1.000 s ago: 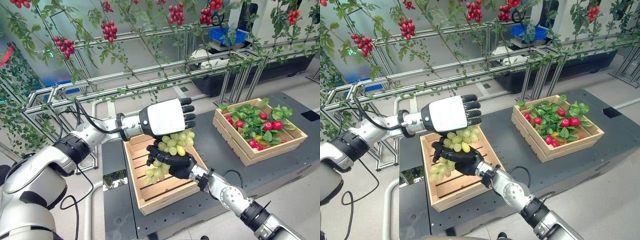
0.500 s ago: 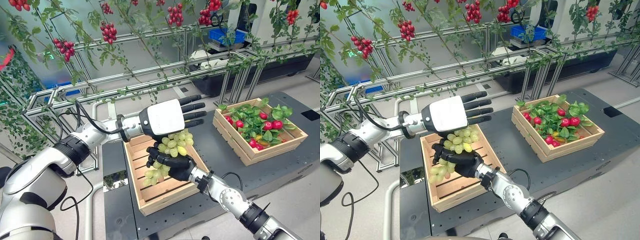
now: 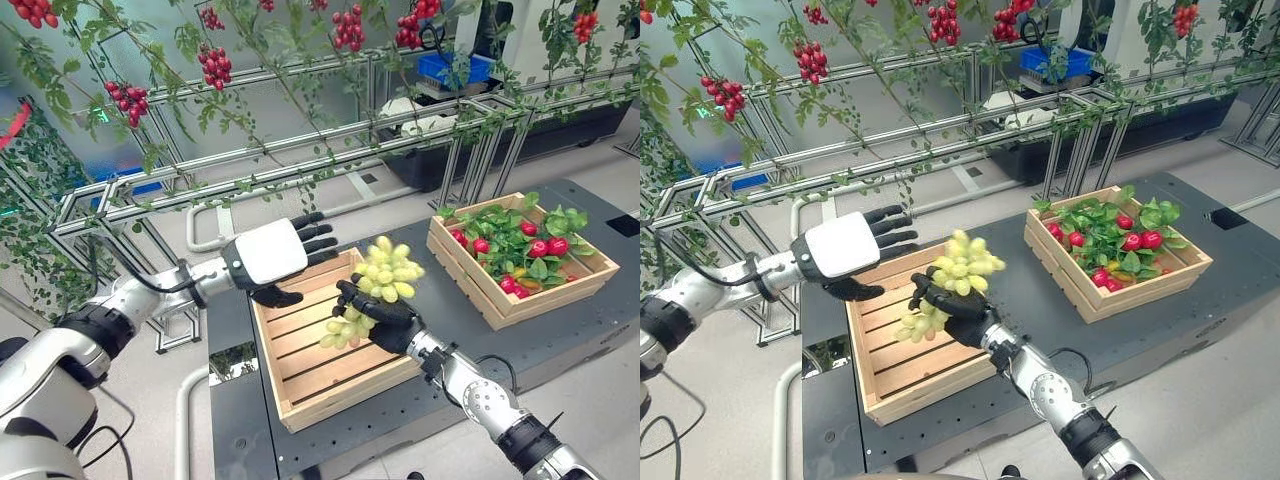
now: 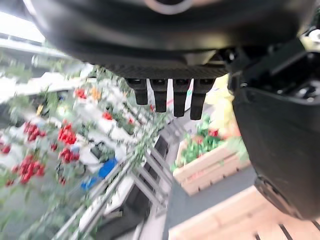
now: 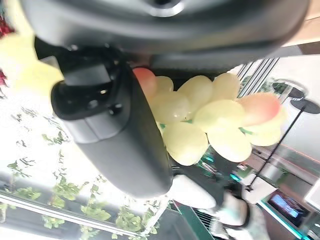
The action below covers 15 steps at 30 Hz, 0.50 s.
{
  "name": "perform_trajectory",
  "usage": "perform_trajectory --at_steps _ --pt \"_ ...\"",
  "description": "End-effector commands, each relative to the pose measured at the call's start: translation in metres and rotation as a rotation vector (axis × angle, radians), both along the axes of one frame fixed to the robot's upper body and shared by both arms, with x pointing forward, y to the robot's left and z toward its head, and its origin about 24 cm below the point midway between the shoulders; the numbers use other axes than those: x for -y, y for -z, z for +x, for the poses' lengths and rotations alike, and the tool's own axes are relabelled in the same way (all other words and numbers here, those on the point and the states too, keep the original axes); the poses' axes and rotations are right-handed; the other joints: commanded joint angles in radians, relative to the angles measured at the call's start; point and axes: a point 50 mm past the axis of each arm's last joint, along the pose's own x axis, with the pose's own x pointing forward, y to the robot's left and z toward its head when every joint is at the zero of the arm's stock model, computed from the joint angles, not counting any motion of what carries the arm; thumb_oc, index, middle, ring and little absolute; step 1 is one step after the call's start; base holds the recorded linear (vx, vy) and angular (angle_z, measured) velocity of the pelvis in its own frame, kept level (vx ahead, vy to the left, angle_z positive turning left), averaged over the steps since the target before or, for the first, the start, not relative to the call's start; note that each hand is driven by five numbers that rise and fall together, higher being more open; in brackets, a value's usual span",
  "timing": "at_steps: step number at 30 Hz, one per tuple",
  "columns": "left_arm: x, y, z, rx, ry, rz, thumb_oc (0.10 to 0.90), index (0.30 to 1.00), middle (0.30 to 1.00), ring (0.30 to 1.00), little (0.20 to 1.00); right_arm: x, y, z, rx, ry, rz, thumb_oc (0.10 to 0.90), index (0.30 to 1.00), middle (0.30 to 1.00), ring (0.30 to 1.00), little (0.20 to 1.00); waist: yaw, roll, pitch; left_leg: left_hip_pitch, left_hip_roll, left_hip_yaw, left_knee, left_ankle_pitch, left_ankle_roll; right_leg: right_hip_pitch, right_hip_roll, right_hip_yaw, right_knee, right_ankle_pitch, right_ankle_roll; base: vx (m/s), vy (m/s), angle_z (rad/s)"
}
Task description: Pick up the fruits from the basket on one side to the basket on the other side
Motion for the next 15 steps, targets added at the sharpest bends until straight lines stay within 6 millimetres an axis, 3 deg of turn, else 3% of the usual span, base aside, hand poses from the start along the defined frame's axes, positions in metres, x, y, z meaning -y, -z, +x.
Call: perform_trajectory --at_steps 1,6,10,13,15 --pt "-0.031 -0.068 0.016 0.253 -0.12 -0.1 0.8 0.9 0.9 0.9 0.9 -0.001 -0.058 0.023 0.252 0.077 0.248 0.4 0.3 0.3 0.3 0.3 0.01 -0.027 -0.016 -0.003 -0.037 -0.019 0.002 -0.103 -0.009 0.066 -0.021 0.024 0.002 -0.111 0.031 0.0 0.0 0.0" --pt "-0.042 -0.066 0.012 0.257 -0.168 -0.131 0.8 0.9 0.9 0.9 0.9 0.006 -0.055 0.021 0.247 0.092 0.243 0.4 0.3 0.3 0.3 0.3 0.01 -0.026 -0.012 -0.003 -0.036 -0.018 0.002 -0.102 -0.009 0.066 -0.021 0.024 0.002 -0.111 0.031 0.0 0.0 0.0" --pt "-0.048 -0.071 0.009 0.274 -0.222 -0.305 0.8 0.9 0.9 0.9 0.9 0.009 -0.055 0.021 0.246 0.105 0.241 0.4 0.3 0.3 0.3 0.3 0.013 -0.03 -0.01 -0.004 -0.038 -0.023 0.002 -0.103 -0.009 0.066 -0.021 0.025 0.002 -0.112 0.03 0.0 0.0 0.0" --pt "-0.047 -0.071 0.006 0.236 -0.273 -0.62 0.8 0.9 0.9 0.9 0.9 0.011 -0.05 0.018 0.248 0.129 0.231 0.4 0.3 0.3 0.3 0.3 0.017 -0.037 -0.006 -0.002 -0.039 -0.029 0.002 -0.105 -0.008 0.069 -0.019 0.027 0.002 -0.115 0.028 0.0 0.0 0.0" --pt "-0.046 -0.065 0.003 0.13 -0.327 -0.963 0.8 0.9 0.9 0.9 0.9 0.015 -0.045 0.015 0.256 0.168 0.214 0.4 0.3 0.3 0.3 0.3 0.022 -0.045 -0.002 -0.002 -0.039 -0.034 0.002 -0.107 -0.006 0.069 -0.017 0.03 0.002 -0.118 0.025 0.0 -0.022 0.0"
